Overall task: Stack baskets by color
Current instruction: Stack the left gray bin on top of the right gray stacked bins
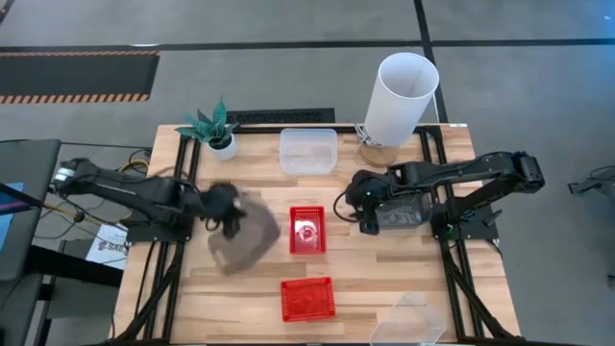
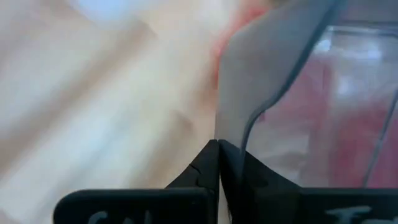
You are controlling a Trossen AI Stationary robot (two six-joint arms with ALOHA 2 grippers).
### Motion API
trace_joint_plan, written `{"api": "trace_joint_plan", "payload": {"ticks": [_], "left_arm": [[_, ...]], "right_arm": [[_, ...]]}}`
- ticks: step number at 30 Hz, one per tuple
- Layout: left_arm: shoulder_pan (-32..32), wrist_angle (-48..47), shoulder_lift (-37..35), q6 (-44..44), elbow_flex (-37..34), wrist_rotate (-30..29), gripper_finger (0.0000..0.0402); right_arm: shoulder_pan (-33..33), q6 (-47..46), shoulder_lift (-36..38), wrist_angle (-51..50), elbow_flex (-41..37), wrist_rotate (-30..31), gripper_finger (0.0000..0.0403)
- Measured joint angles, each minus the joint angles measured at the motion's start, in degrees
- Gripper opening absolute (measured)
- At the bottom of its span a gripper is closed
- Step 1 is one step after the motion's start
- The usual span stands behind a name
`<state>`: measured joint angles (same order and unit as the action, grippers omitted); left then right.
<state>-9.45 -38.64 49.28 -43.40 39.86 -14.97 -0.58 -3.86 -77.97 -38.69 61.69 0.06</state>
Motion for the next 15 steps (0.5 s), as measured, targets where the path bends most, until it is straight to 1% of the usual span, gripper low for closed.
{"api": "trace_joint_plan", "payload": {"ticks": [2, 4, 7, 9, 11, 15], "left_arm": [[2.5, 1.5, -2.8, -1.8, 0.0, -7.6, 0.0000], [4.2, 4.3, -4.9, -1.4, 0.0, -15.5, 0.0000], [5.9, 11.3, -6.5, 3.8, 0.0, -27.1, 0.0000], [6.6, 17.8, -6.5, 9.6, 0.0, -33.3, 0.0000], [7.1, 24.1, -5.8, 15.5, 0.0, -37.4, 0.0000], [7.3, 37.7, -2.8, 27.3, 0.0, -41.7, 0.0000]], "right_arm": [[0.2, 0.0, 0.0, 2.9, 0.0, 2.6, 0.0195], [0.6, -0.2, 0.0, 6.5, 0.0, 5.3, 0.0191], [1.7, -0.7, 0.0, 14.7, 0.0, 7.4, 0.0185], [2.5, -0.9, 0.0, 21.5, 0.0, 7.5, 0.0182], [3.1, -1.1, 0.0, 28.3, 0.0, 7.6, 0.0180], [3.8, -0.9, -0.2, 40.0, 0.0, 7.5, 0.0182]]}}
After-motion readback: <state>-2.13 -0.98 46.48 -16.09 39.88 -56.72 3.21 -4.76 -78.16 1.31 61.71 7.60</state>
